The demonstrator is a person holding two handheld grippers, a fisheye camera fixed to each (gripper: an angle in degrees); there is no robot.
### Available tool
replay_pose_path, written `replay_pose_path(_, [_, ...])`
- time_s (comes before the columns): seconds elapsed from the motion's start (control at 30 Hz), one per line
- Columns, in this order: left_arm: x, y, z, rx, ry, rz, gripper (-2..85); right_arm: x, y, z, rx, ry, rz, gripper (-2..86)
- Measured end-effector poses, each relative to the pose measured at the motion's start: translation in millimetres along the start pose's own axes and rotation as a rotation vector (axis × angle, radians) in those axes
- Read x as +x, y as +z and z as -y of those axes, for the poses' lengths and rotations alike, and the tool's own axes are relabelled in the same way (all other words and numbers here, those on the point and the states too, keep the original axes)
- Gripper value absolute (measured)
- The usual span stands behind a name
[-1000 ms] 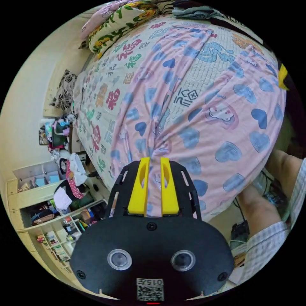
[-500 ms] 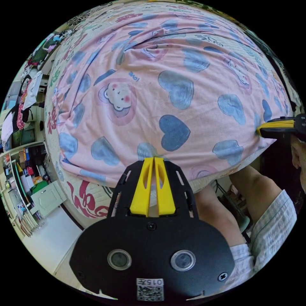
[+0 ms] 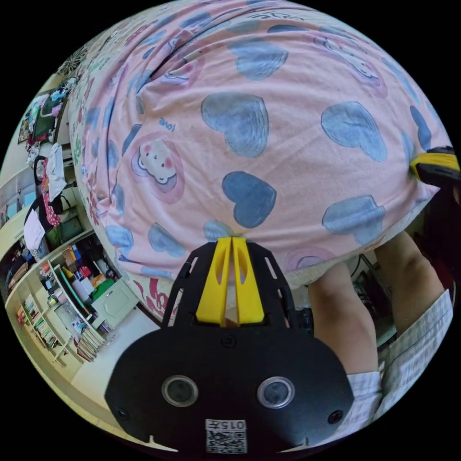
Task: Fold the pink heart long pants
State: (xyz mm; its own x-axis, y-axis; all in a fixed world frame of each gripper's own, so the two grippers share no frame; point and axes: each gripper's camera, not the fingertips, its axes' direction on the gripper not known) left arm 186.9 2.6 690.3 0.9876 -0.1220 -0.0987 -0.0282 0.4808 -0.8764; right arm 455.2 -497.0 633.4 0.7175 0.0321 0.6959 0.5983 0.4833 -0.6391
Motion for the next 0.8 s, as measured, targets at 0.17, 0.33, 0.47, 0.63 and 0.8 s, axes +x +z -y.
replay_pose_path(0.17, [-74,-4,-48,0.082,-0.184,-0.221,-0.3,94,-12,-44,0.142,0.252,0.443,-0.8])
replay_pose_path(0.33, [-214,23,-148,0.261,-0.838,-0.628,0.2,230,1,-135,0.334,0.722,0.587,1.0])
replay_pose_path(0.47, [-267,65,-208,0.373,-1.104,-0.795,1.2,304,25,-174,0.388,0.921,0.627,4.7])
replay_pose_path(0.63, [-303,114,-255,0.365,-1.265,-0.962,6.9,345,39,-160,0.383,0.912,0.701,7.6])
replay_pose_path(0.8, [-318,141,-283,0.423,-1.385,-1.106,7.6,367,42,-155,0.369,0.992,0.658,6.8])
